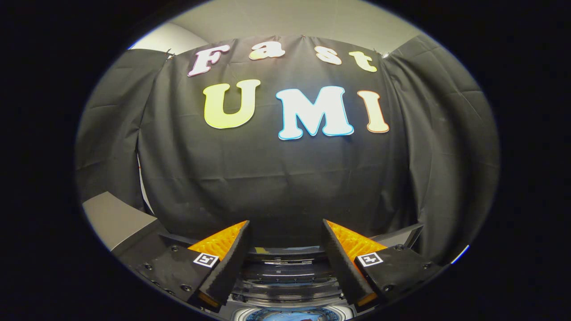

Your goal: Put the clothes into the washing machine and then close the washing machine lid.

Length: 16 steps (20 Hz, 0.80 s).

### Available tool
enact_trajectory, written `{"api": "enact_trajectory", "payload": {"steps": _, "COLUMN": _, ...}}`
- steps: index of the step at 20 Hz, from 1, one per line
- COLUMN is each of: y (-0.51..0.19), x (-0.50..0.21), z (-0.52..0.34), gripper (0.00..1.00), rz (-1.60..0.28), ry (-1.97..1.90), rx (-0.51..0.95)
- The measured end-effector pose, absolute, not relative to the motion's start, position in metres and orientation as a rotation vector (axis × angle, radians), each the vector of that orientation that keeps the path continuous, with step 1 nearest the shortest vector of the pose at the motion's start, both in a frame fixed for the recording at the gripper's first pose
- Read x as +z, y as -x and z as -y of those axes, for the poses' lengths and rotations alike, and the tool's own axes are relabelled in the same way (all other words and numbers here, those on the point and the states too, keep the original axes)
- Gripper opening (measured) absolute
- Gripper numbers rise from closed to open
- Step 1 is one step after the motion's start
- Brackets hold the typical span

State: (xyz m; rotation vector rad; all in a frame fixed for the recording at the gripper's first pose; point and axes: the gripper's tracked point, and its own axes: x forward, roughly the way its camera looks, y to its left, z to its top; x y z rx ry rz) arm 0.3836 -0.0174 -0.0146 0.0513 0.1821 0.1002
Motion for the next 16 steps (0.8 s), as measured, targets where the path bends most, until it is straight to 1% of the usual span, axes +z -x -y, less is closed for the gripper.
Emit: {"api": "enact_trajectory", "payload": {"steps": 16, "y": -0.328, "x": -0.015, "z": 0.022, "gripper": 0.97, "rz": -0.141, "ry": -0.048, "rx": 0.107}}
